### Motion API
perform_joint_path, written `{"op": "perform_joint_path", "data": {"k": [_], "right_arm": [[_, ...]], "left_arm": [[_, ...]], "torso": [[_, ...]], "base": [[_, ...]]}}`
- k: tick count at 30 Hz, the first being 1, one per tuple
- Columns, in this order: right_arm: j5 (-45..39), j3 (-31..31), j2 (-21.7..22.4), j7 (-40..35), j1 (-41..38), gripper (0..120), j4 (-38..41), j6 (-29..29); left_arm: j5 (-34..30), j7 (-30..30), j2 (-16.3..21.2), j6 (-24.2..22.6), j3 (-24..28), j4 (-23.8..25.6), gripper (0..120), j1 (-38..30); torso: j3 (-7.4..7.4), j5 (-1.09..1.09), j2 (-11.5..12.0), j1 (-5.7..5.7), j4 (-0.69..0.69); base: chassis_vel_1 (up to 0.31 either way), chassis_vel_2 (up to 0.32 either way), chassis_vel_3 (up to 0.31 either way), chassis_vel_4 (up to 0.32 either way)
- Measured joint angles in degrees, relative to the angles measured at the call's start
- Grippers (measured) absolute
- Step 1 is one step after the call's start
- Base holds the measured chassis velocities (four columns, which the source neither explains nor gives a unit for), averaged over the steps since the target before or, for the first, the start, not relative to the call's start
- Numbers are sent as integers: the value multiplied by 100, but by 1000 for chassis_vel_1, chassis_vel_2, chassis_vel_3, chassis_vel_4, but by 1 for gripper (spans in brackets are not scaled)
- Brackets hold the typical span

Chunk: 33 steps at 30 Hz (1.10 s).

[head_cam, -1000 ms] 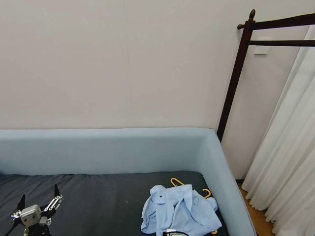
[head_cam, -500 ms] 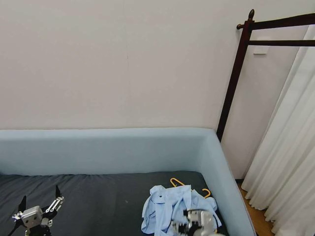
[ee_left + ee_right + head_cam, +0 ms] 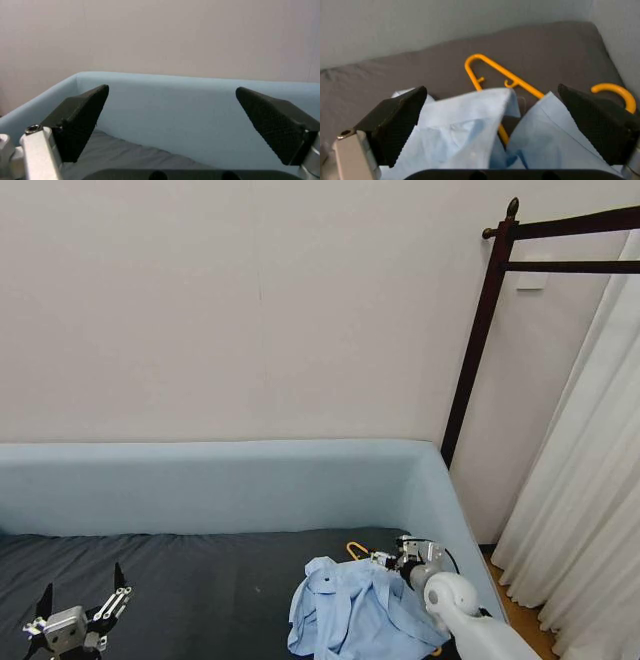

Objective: Pick up the clothes from the sofa and hang them on the clothes hanger.

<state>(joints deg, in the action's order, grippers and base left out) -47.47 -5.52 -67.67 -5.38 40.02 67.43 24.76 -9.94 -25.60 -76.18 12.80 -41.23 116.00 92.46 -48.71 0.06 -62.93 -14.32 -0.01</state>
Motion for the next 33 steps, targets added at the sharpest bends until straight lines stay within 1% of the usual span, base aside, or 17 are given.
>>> {"op": "perform_joint_path", "data": {"k": [2, 5, 6, 9, 10, 11, 15, 16, 20, 21, 22, 23, 25, 26, 29, 30, 33], "right_arm": [[47, -44, -19, 98, -13, 99, -119, 89], [-66, -162, -55, 201, 17, 87, -229, 316], [-66, -162, -55, 201, 17, 87, -229, 316], [-361, -272, -106, 192, 21, 75, -250, 476], [-474, -330, -137, 144, 7, 69, -259, 621], [-474, -330, -137, 144, 7, 69, -259, 621], [-779, -448, -180, -136, -54, 50, -193, 1140], [-779, -448, -180, -136, -54, 50, -193, 1140], [-732, -438, -193, -175, -89, 32, -185, 1221], [-732, -438, -193, -175, -89, 32, -185, 1221], [-687, -426, -197, -162, -94, 29, -185, 1221], [-594, -409, -203, -119, -98, 22, -189, 1220], [-339, -364, -213, 15, -98, 14, -209, 1171], [-339, -364, -213, 15, -98, 14, -209, 1171], [-77, -284, -215, 167, -78, 2, -218, 1020], [9, -245, -212, 215, -58, 0, -207, 972], [154, -182, -190, 264, -28, 0, -150, 943]], "left_arm": [[6, -4, -16, 3, -15, 2, 100, 6], [45, -11, -68, 8, -26, -3, 100, 7], [45, -11, -68, 8, -26, -3, 100, 7], [89, -13, -118, 9, 4, -18, 100, -9], [113, -14, -142, 9, 29, -25, 100, -19], [113, -14, -142, 9, 29, -25, 100, -19], [152, -15, -181, 9, 81, -48, 100, -44], [152, -15, -181, 9, 81, -48, 100, -44], [155, -17, -174, 9, 82, -81, 100, -78], [155, -17, -174, 9, 82, -81, 100, -78], [155, -17, -169, 9, 83, -87, 100, -84], [152, -18, -164, 9, 87, -93, 100, -91], [139, -20, -147, 9, 88, -111, 100, -105], [139, -20, -147, 9, 88, -111, 100, -105], [117, -24, -116, 9, 85, -149, 100, -130], [106, -26, -100, 12, 80, -177, 100, -145], [92, -29, -78, 20, 75, -219, 100, -170]], "torso": [[0, 0, 0, 0, -1], [1, 0, 0, 1, -2], [1, 0, 0, 1, -2], [1, 0, -1, 1, -1], [1, 0, 0, 1, -1], [1, 0, 0, 1, -1], [1, -1, -1, 1, -1], [1, -1, -1, 1, -1], [1, 0, -1, 1, -1], [1, 0, -1, 1, -1], [1, 0, -1, 2, -1], [1, 0, -1, 2, -1], [1, -1, -1, 2, -1], [1, -1, -1, 2, -1], [1, -1, -2, 1, -1], [1, -1, -1, 2, -1], [1, -1, -1, 1, -1]], "base": [[0, 0, 0, 0], [0, 0, 0, 0], [0, 0, 0, 0], [0, 0, 0, 0], [0, 0, 0, 0], [0, 0, 0, 0], [0, 0, 0, 0], [0, 0, 0, 0], [0, 0, 0, 0], [0, 0, 0, 0], [0, 0, 0, 0], [0, 0, 0, 0], [0, 0, 0, 0], [0, 0, 0, 0], [0, 0, 0, 0], [0, 0, 0, 0], [0, 0, 0, 0]]}}
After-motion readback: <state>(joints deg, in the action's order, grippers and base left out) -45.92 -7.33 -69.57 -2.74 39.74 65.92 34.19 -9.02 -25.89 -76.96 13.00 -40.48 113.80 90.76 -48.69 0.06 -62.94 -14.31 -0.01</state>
